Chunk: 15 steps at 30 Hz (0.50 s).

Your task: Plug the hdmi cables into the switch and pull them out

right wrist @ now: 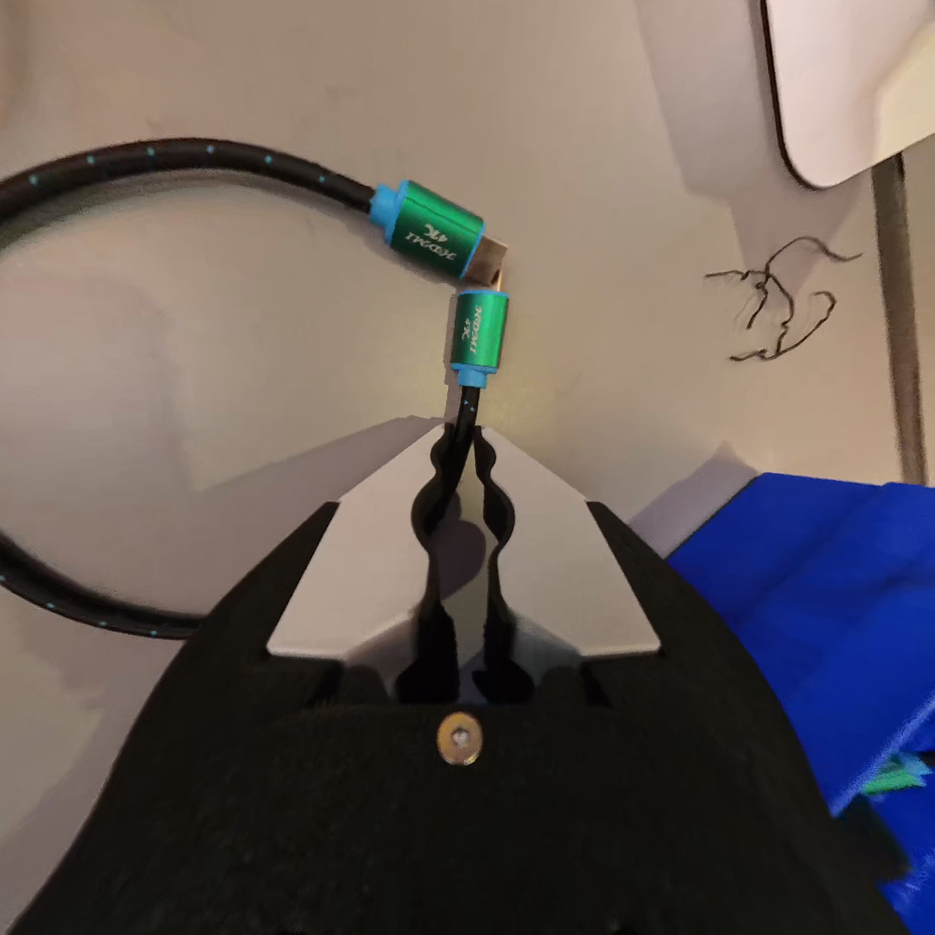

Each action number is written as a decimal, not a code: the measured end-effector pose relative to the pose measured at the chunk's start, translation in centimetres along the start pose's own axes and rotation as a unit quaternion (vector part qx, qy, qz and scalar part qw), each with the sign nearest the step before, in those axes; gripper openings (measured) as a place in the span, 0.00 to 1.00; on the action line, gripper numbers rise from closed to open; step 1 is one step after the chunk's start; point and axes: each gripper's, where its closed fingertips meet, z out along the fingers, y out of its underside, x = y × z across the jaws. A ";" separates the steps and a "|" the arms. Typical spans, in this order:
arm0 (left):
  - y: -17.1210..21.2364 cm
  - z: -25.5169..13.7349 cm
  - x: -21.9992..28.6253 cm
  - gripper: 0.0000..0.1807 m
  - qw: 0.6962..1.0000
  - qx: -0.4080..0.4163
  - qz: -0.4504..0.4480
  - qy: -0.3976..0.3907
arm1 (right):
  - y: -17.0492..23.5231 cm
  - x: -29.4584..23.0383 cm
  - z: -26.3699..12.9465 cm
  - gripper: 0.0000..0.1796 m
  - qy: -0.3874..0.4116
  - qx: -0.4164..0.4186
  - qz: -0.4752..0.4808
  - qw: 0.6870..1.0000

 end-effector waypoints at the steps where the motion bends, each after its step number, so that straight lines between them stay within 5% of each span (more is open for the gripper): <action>1: 0.1 0.2 0.0 0.27 1.000 -0.003 0.003 -0.002 | 0.0 -0.1 0.0 0.04 -0.007 0.006 0.011 1.000; 7: 0.5 1.0 0.2 0.27 0.997 -0.013 0.071 -0.030 | 0.5 -1.8 -1.5 0.03 -0.068 0.010 0.075 0.995; 15: 1.1 2.5 0.4 0.27 0.994 -0.018 0.103 -0.045 | 1.8 -4.2 -10.8 0.03 -0.056 0.109 0.178 0.976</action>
